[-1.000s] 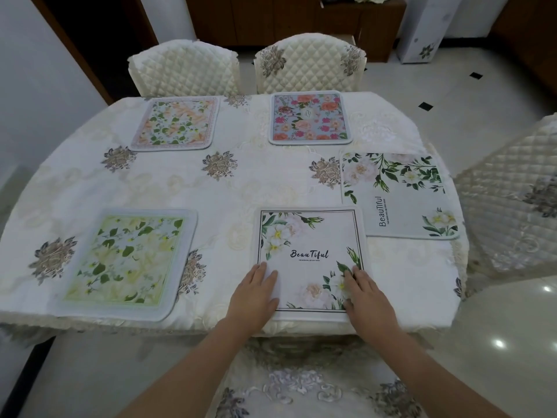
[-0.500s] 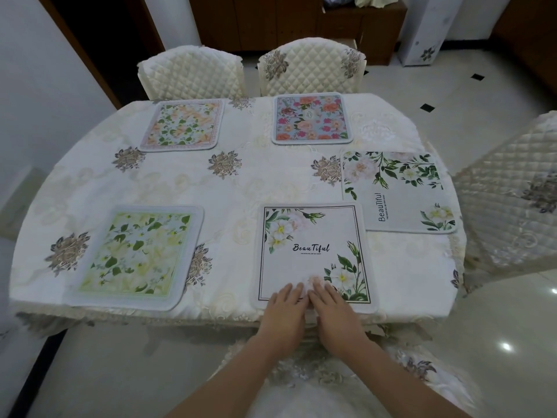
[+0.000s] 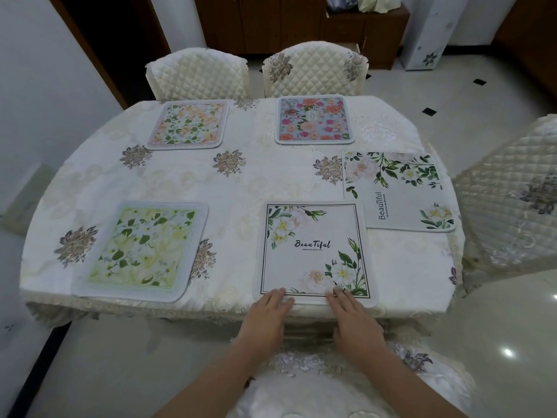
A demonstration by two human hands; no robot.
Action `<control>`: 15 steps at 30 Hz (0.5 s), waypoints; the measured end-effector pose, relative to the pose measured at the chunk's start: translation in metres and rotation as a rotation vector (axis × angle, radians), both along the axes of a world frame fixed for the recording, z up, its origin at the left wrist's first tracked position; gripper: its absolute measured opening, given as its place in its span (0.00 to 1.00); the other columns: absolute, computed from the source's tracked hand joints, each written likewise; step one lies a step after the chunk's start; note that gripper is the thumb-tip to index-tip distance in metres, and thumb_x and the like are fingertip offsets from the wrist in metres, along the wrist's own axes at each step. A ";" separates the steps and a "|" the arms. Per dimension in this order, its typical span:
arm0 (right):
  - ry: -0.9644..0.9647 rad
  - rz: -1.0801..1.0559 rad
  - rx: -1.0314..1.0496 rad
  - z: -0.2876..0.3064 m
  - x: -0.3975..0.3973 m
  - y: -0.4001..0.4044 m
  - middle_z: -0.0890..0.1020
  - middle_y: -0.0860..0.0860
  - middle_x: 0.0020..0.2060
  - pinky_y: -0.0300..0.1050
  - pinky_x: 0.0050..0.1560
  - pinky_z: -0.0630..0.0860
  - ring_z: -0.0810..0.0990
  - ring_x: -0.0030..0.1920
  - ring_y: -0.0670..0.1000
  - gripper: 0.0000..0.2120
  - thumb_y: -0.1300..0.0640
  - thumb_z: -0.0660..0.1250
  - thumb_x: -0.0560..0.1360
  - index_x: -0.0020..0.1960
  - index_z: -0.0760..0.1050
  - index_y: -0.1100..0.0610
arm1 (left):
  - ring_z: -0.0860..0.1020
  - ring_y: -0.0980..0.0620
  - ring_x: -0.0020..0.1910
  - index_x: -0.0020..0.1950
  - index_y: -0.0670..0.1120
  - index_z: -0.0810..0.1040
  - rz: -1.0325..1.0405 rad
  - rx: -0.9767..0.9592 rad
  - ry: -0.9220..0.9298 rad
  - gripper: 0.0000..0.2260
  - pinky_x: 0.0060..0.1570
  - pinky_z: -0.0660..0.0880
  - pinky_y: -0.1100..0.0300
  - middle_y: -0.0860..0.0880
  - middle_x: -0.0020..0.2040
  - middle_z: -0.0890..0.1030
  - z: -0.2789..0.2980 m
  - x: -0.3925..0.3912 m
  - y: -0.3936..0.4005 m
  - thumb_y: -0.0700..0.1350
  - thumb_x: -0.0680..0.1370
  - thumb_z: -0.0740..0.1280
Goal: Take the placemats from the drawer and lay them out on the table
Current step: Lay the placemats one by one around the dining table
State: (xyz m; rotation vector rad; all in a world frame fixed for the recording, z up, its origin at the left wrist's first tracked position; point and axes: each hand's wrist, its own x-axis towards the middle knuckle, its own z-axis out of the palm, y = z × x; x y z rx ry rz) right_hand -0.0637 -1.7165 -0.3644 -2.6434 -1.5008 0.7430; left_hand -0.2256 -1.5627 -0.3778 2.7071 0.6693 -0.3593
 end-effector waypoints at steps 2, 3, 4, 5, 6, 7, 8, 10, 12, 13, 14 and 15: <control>-0.021 -0.036 -0.037 0.002 0.006 -0.005 0.42 0.47 0.78 0.47 0.77 0.48 0.42 0.78 0.50 0.35 0.56 0.57 0.79 0.79 0.41 0.50 | 0.54 0.48 0.77 0.78 0.50 0.58 0.035 -0.006 -0.008 0.28 0.73 0.60 0.52 0.49 0.79 0.55 0.000 -0.007 0.002 0.38 0.78 0.58; -0.031 -0.059 -0.043 0.003 0.009 -0.009 0.42 0.48 0.78 0.48 0.77 0.48 0.42 0.78 0.50 0.35 0.56 0.57 0.79 0.79 0.40 0.51 | 0.54 0.48 0.77 0.78 0.50 0.59 0.061 -0.012 -0.014 0.29 0.73 0.61 0.53 0.49 0.79 0.55 -0.001 -0.009 0.004 0.37 0.77 0.59; -0.026 -0.088 -0.054 0.002 0.012 -0.012 0.42 0.49 0.79 0.48 0.77 0.48 0.43 0.78 0.50 0.35 0.55 0.57 0.79 0.79 0.41 0.51 | 0.54 0.48 0.77 0.78 0.49 0.59 0.089 -0.017 -0.018 0.29 0.73 0.62 0.54 0.48 0.79 0.55 -0.002 -0.011 0.006 0.36 0.77 0.59; -0.023 -0.114 -0.061 0.001 0.015 -0.014 0.43 0.50 0.79 0.48 0.78 0.48 0.43 0.78 0.51 0.35 0.55 0.57 0.79 0.79 0.41 0.52 | 0.54 0.48 0.77 0.78 0.49 0.59 0.113 -0.017 -0.016 0.30 0.73 0.62 0.54 0.48 0.79 0.55 -0.003 -0.011 0.008 0.35 0.76 0.59; -0.025 -0.134 -0.063 0.002 0.018 -0.016 0.44 0.50 0.79 0.48 0.78 0.48 0.44 0.78 0.52 0.34 0.54 0.57 0.79 0.79 0.42 0.52 | 0.54 0.48 0.77 0.78 0.48 0.59 0.126 -0.001 -0.009 0.30 0.74 0.60 0.55 0.47 0.79 0.54 -0.003 -0.011 0.009 0.35 0.76 0.60; -0.024 -0.146 -0.059 0.000 0.021 -0.017 0.45 0.51 0.79 0.48 0.78 0.48 0.44 0.78 0.52 0.34 0.54 0.56 0.79 0.79 0.43 0.53 | 0.54 0.47 0.77 0.78 0.49 0.58 0.131 0.023 0.000 0.30 0.75 0.57 0.54 0.47 0.79 0.54 -0.002 -0.010 0.010 0.36 0.77 0.60; -0.021 -0.156 -0.047 -0.001 0.023 -0.016 0.46 0.52 0.79 0.48 0.77 0.48 0.45 0.78 0.53 0.33 0.53 0.55 0.79 0.79 0.43 0.53 | 0.54 0.46 0.77 0.78 0.49 0.57 0.130 0.049 0.012 0.29 0.76 0.53 0.53 0.46 0.79 0.53 -0.002 -0.008 0.011 0.38 0.78 0.59; -0.018 -0.171 -0.019 -0.002 0.025 -0.012 0.46 0.52 0.79 0.47 0.77 0.48 0.45 0.78 0.53 0.32 0.51 0.54 0.80 0.79 0.44 0.54 | 0.53 0.45 0.77 0.79 0.48 0.55 0.137 0.077 0.027 0.24 0.77 0.48 0.51 0.45 0.79 0.52 -0.001 0.000 0.015 0.43 0.82 0.54; -0.022 -0.187 0.015 -0.004 0.031 -0.004 0.47 0.52 0.79 0.46 0.77 0.47 0.45 0.78 0.53 0.31 0.49 0.53 0.81 0.79 0.45 0.54 | 0.53 0.46 0.77 0.78 0.49 0.56 0.163 0.092 0.032 0.22 0.77 0.48 0.49 0.44 0.80 0.53 -0.002 0.010 0.022 0.49 0.84 0.49; -0.016 -0.200 0.032 -0.004 0.036 0.001 0.47 0.52 0.79 0.46 0.77 0.47 0.45 0.78 0.53 0.30 0.49 0.53 0.81 0.79 0.46 0.54 | 0.53 0.46 0.77 0.78 0.49 0.57 0.173 0.093 0.035 0.22 0.77 0.48 0.50 0.45 0.80 0.53 -0.002 0.015 0.027 0.50 0.84 0.47; -0.006 -0.214 0.046 -0.003 0.041 0.006 0.48 0.52 0.79 0.46 0.77 0.48 0.45 0.78 0.52 0.30 0.48 0.53 0.82 0.79 0.47 0.54 | 0.53 0.46 0.77 0.78 0.50 0.58 0.179 0.091 0.035 0.22 0.77 0.48 0.50 0.45 0.80 0.53 -0.003 0.021 0.033 0.51 0.84 0.47; 0.007 -0.227 0.060 -0.004 0.047 0.012 0.48 0.52 0.79 0.46 0.77 0.48 0.46 0.78 0.52 0.29 0.47 0.52 0.82 0.79 0.48 0.54 | 0.54 0.47 0.77 0.78 0.50 0.58 0.183 0.088 0.032 0.22 0.77 0.49 0.50 0.45 0.80 0.54 -0.003 0.026 0.039 0.51 0.84 0.47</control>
